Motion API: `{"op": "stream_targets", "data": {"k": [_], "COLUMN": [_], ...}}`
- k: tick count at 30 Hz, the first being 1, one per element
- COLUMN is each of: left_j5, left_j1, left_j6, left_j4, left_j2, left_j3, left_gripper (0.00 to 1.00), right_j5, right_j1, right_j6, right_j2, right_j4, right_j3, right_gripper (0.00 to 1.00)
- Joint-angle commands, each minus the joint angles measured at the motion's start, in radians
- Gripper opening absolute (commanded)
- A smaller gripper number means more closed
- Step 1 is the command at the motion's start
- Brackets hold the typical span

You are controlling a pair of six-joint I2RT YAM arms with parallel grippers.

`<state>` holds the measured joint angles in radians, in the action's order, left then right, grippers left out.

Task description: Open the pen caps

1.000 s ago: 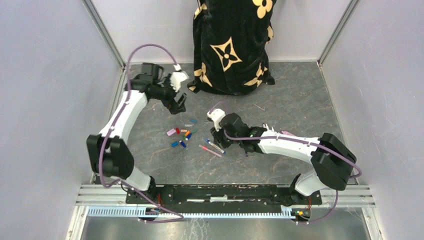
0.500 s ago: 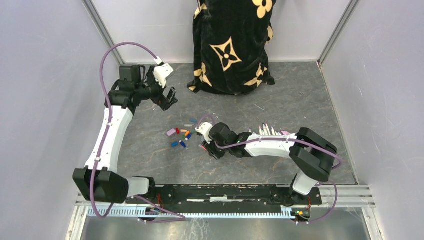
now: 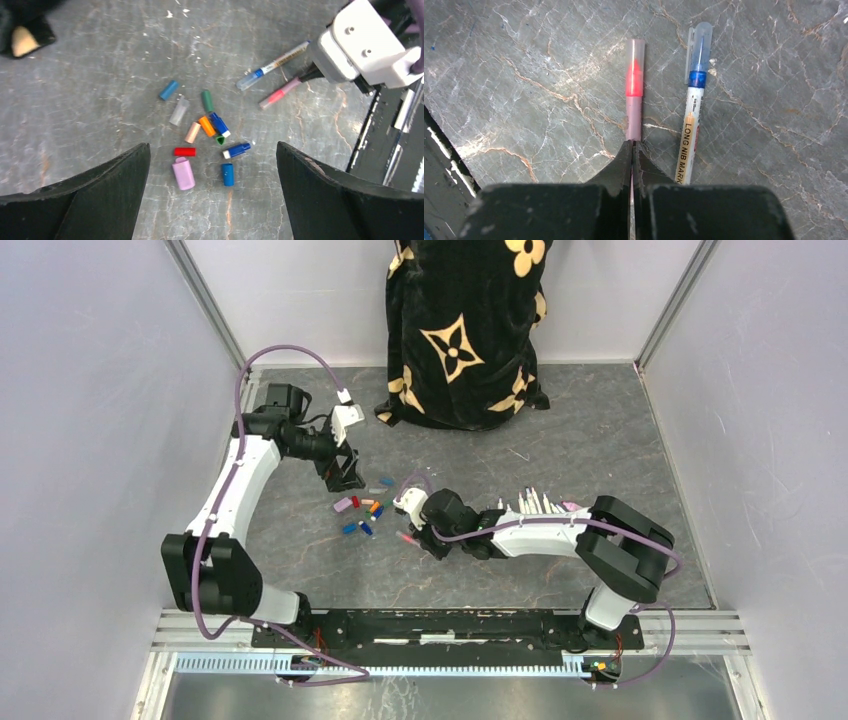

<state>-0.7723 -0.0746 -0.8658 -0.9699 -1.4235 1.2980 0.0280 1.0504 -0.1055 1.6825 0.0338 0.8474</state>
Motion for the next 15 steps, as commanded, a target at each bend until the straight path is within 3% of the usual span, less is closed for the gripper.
{"op": "stream_targets", "data": {"k": [1, 4, 8, 15], "left_j5": [-0.098, -0.068, -0.059, -0.095], "left_j1": [-0.004, -0.005, -0.005, -0.006], "left_j6": [-0.156, -0.212, -0.243, -0.257], "left_j4": [-0.084, -0.118, -0.156, -0.182], "left_j2": [-0.008, -0.031, -0.051, -0.051], "left_j3": [-0.022, -0.028, -0.031, -0.008], "left_gripper": [1.0, 1.0, 1.0, 1.0], "right_j5": [0.013, 0.016, 0.029, 0.014], "right_j1": [0.007, 0.007, 0.01, 0.037], "right_j6": [0.027, 0.031, 0.032, 0.04], "right_j2": [-0.042, -0.045, -0.031, -0.011], "right_j4": [0.003, -0.011, -0.014, -0.015], "right_j3": [-0.01, 0.002, -0.003, -0.005], "right_gripper": [0.0, 0.01, 0.23, 0.31]}}
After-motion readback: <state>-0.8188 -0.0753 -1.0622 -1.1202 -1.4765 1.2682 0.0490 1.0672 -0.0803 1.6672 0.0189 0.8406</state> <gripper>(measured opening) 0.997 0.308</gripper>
